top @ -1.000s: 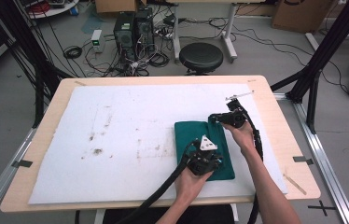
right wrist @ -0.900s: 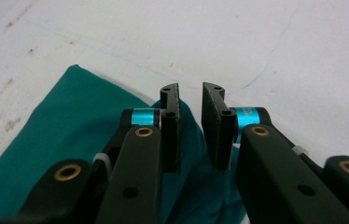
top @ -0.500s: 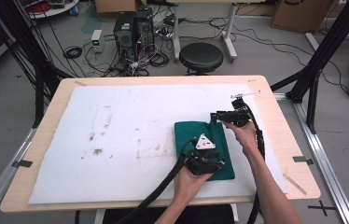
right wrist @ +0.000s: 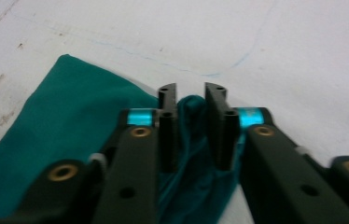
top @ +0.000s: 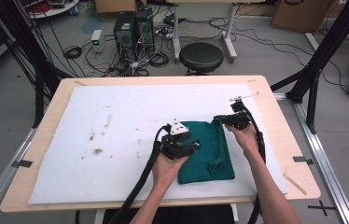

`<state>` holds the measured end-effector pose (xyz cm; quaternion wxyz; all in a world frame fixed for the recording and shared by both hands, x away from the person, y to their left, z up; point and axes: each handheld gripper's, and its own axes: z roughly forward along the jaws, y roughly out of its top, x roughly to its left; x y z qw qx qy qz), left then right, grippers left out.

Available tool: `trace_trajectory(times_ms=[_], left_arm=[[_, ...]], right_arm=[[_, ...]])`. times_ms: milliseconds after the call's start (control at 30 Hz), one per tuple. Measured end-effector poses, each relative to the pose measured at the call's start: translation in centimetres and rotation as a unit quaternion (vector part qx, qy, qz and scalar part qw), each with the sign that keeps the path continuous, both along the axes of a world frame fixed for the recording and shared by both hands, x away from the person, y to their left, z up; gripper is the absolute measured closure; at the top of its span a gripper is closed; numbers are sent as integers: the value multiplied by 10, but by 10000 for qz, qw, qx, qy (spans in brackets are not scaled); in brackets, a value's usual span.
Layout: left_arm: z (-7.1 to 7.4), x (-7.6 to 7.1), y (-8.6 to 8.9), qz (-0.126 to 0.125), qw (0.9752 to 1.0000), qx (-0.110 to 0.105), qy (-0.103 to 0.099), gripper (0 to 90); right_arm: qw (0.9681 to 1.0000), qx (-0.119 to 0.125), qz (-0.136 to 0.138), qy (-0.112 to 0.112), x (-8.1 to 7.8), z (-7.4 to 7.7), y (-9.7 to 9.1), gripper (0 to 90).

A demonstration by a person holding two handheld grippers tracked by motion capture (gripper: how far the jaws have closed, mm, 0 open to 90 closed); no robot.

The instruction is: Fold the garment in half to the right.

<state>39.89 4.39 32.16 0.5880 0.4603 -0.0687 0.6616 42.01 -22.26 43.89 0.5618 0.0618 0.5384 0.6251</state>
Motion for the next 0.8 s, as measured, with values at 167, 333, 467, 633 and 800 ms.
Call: trace_trajectory(times_ms=[167, 333, 467, 633, 800], left_arm=[[13, 0, 11, 136, 9993, -344, -99, 569], [28, 5, 17, 361, 9969, -698, -24, 572], [35, 9, 20, 461, 9950, -888, -54, 571], [41, 12, 23, 534, 9934, -1016, -26, 571], [37, 11, 22, 497, 9944, -934, 6, 558]], right_arm=[[9999, 136, -73, 37, 8, -2, -13, 827], [9995, 189, -247, 38, 16, -4, -15, 773], [9986, 378, -354, 53, 19, -3, -17, 662], [9979, 559, -304, 108, 21, -2, -22, 619], [9969, 709, -345, -18, 17, -9, -27, 613]])
